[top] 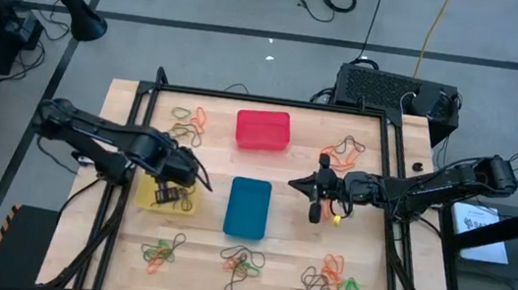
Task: Sort rubber bands into baskets
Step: Put the purple rubber band into the yellow bin
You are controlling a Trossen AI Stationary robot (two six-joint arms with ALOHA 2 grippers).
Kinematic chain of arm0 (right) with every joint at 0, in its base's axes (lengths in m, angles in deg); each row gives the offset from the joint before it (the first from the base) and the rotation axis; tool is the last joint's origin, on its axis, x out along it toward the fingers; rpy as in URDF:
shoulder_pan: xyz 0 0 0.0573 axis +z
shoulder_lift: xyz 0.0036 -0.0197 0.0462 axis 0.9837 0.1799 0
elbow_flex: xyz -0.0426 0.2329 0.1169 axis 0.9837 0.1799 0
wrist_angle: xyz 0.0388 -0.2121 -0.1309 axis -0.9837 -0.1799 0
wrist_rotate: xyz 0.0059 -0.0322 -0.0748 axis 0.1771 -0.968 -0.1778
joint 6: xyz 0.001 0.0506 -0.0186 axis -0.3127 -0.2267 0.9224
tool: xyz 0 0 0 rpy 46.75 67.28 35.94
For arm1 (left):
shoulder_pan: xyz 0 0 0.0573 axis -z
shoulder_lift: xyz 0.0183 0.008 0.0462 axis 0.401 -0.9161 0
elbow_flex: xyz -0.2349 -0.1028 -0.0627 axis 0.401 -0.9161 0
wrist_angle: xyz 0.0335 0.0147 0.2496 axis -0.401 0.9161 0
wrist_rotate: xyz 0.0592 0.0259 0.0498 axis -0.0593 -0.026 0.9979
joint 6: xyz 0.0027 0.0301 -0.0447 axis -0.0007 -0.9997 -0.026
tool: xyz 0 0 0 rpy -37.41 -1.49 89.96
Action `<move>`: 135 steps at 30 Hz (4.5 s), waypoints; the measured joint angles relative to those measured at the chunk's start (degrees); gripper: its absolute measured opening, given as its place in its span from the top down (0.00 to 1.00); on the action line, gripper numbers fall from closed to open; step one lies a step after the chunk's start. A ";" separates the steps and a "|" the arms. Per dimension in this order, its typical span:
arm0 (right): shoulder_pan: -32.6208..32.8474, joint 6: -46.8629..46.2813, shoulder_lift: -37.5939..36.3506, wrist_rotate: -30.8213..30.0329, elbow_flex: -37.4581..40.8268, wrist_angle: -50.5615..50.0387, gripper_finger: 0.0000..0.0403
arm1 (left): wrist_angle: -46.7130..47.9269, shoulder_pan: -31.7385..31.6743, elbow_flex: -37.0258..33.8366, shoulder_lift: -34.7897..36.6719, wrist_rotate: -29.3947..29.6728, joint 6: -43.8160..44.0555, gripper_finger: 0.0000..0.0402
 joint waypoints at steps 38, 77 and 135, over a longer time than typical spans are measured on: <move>8.37 -9.94 0.00 2.47 -0.04 2.04 1.00 | -71.94 9.24 -20.31 2.11 -3.27 -5.78 0.71; 32.79 -24.62 -0.84 16.39 -0.09 -21.54 1.00 | -90.22 9.39 37.67 -68.85 -12.37 -48.74 0.71; 32.59 -20.43 -3.41 16.26 -0.02 -21.41 1.00 | -47.03 12.80 62.37 -55.18 -3.87 -47.86 1.00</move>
